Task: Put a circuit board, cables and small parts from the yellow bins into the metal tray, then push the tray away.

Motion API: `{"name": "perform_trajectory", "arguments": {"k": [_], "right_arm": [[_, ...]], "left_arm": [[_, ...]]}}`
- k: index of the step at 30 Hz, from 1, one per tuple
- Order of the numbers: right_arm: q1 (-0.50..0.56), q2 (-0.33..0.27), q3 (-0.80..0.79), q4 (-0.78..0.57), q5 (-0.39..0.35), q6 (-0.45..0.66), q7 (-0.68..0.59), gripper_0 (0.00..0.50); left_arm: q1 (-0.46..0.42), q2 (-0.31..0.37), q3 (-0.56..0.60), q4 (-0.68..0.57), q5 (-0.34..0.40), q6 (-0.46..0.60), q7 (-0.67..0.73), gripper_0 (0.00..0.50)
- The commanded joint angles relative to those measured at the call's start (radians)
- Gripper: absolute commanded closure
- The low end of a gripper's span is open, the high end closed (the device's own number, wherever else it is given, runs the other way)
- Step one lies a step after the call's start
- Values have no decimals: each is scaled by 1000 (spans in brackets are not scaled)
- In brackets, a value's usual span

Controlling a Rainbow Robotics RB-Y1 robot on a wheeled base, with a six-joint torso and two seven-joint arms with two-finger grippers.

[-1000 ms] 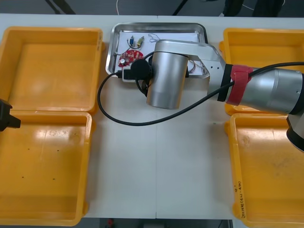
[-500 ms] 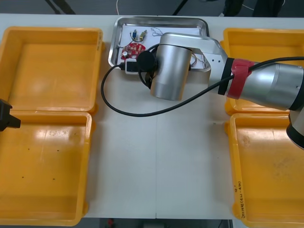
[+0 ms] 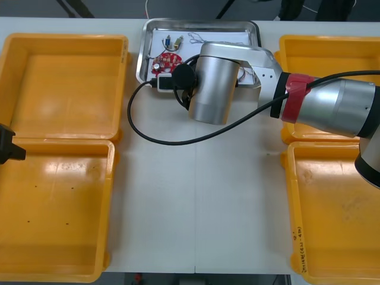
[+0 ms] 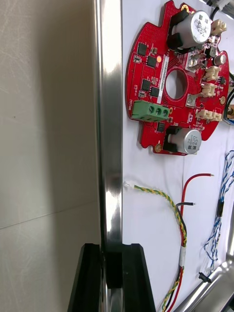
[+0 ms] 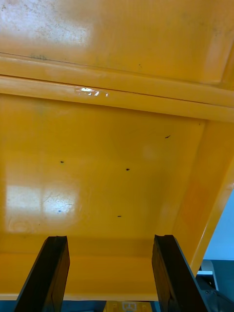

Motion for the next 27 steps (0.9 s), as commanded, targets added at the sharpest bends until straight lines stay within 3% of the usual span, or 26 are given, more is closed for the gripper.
{"name": "perform_trajectory", "arguments": {"k": [1, 2, 13, 27], "right_arm": [[-59, 20, 12, 4, -3, -9, 39, 22], [-59, 20, 12, 4, -3, -9, 39, 0], [-75, 18, 11, 4, -58, 18, 37, 0], [-76, -20, -20, -182, -64, 244, -6, 0]], "left_arm": [[21, 44, 29, -25, 8, -6, -52, 0], [21, 44, 29, -25, 8, -6, -52, 0], [21, 44, 29, -25, 8, -6, -52, 0], [21, 44, 29, -25, 8, -6, -52, 0]]}}
